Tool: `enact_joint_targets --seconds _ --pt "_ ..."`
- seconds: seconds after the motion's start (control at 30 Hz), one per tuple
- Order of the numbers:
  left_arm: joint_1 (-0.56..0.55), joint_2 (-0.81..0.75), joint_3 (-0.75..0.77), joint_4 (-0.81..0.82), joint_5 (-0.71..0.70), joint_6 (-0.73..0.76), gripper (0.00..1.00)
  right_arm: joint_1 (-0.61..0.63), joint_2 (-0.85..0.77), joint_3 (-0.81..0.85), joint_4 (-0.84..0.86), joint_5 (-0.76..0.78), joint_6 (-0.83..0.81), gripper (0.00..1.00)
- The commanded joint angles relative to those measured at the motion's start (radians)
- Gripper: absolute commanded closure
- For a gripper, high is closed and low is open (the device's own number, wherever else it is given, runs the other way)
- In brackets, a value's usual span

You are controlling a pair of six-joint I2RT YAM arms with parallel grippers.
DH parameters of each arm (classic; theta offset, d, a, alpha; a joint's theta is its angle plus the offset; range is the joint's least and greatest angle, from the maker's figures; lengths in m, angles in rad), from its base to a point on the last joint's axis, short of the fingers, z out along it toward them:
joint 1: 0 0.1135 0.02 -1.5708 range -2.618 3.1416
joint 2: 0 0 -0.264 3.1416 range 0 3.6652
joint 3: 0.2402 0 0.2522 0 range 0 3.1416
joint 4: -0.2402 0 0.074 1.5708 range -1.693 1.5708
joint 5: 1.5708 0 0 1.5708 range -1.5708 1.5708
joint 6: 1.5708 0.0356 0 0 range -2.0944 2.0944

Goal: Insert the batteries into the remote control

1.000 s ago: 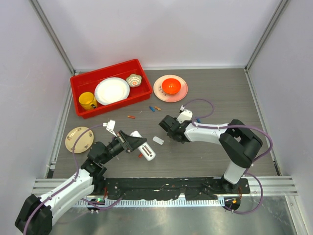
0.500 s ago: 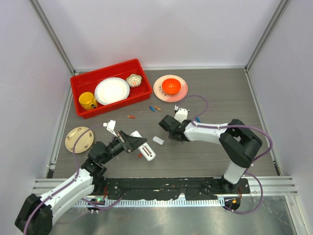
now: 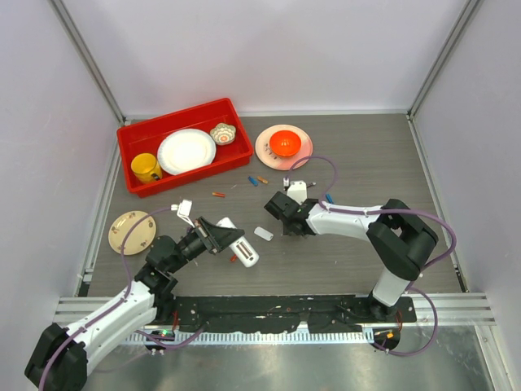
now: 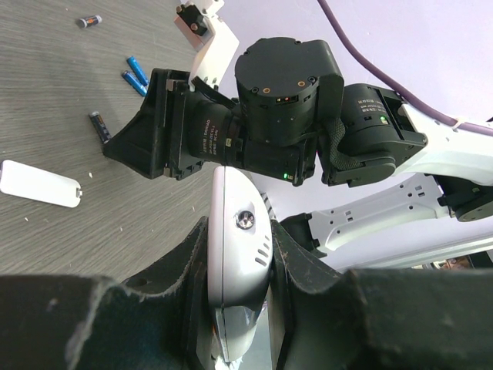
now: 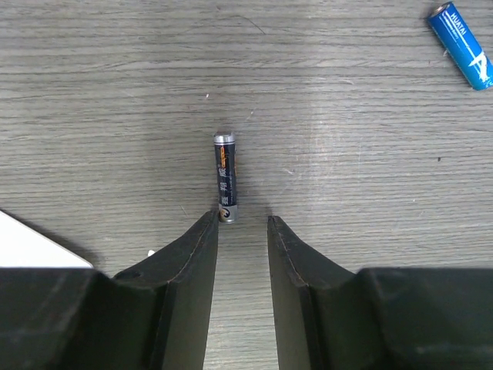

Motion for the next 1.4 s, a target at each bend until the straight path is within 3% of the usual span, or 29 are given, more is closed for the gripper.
enact_joint_targets --seconds 0.0,0.77,0.93,1.03,1.17,1.23,1.37 --pt "-0.002 -0.007 -0.023 0.033 -0.005 -0.003 1.0 0.005 0.0 0.018 -0.023 0.004 -0.036 0.63" --pt "-0.002 -0.007 -0.021 0.024 -0.01 0.008 1.0 -0.049 0.034 0.021 0.046 -0.088 -0.084 0.71" --pt "-0.002 0.001 -0.021 0.027 -0.012 0.009 1.0 -0.053 0.031 0.001 0.056 -0.109 -0.078 0.81" --pt "-0.002 0.008 -0.021 0.033 -0.015 0.008 1.0 -0.053 0.023 -0.019 0.064 -0.129 -0.07 0.98" --pt "-0.002 0.031 -0.018 0.064 -0.027 0.008 1.0 -0.038 -0.069 -0.033 0.027 -0.132 -0.029 0.99" --pt "-0.002 0.057 -0.015 0.119 -0.05 0.009 1.0 -0.011 -0.197 -0.011 -0.025 -0.088 -0.016 0.99" --pt "-0.003 0.204 0.008 0.231 -0.059 -0.02 1.0 0.097 -0.369 0.076 -0.231 -0.083 -0.01 0.99"
